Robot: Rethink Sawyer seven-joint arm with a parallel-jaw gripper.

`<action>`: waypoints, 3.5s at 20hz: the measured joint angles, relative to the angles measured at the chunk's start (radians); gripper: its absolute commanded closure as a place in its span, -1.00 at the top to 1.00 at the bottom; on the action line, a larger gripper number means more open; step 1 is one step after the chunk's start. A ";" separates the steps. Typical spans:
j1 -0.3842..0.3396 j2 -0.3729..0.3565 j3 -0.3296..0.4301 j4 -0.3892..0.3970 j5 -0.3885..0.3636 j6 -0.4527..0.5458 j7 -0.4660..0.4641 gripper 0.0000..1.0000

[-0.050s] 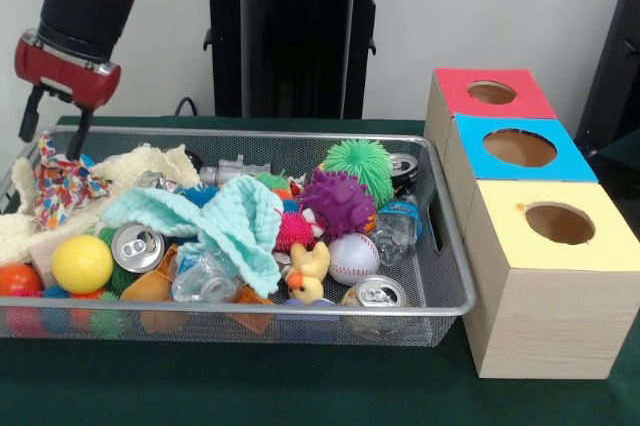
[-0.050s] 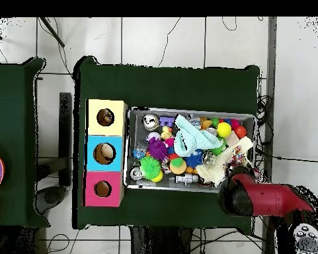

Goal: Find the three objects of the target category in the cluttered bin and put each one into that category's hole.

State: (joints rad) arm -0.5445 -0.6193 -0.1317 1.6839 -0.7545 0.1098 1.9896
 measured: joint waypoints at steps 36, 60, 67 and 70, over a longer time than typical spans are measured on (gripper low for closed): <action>0.016 0.116 -0.013 -0.002 0.001 -0.001 0.000 1.00; 0.016 0.117 -0.014 -0.002 0.000 -0.038 0.000 -1.00; 0.004 0.116 -0.014 -0.002 -0.001 -0.050 0.000 1.00; 0.000 0.115 -0.014 -0.002 -0.005 -0.062 0.000 1.00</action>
State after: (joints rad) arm -0.5446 -0.5038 -0.1455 1.6820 -0.7597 0.0477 1.9896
